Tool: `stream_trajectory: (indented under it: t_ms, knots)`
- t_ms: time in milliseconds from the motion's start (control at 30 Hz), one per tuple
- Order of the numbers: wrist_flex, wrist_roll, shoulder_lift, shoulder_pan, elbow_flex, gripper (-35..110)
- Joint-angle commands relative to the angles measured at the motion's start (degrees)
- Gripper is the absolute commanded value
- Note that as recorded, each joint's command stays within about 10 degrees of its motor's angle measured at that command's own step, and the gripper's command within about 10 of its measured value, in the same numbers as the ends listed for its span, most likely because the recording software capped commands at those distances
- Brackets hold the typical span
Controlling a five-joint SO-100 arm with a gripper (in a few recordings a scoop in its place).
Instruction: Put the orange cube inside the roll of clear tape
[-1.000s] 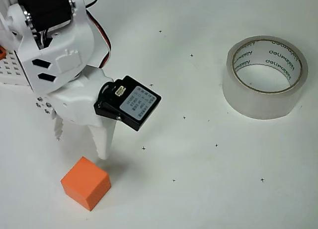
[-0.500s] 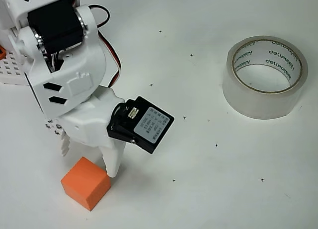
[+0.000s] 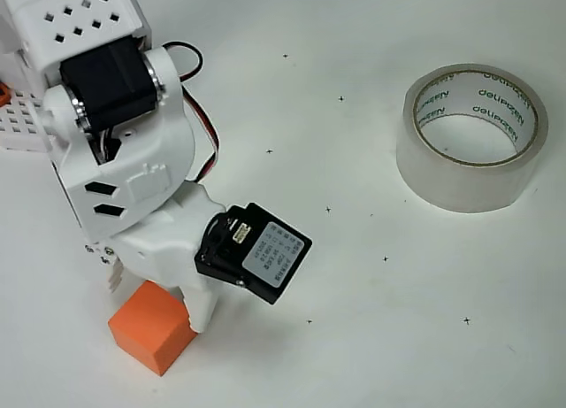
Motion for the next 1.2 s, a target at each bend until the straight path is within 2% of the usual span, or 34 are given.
stream_trajectory:
  t_ms: [0,500,1167]
  knots:
    - [-0.8,-0.7,0.4,1.1,-4.3,44]
    - [-2.5,-1.1,-4.2,1.2,-4.9,43]
    - [-2.5,-1.8,-4.0,1.0,-4.5,17]
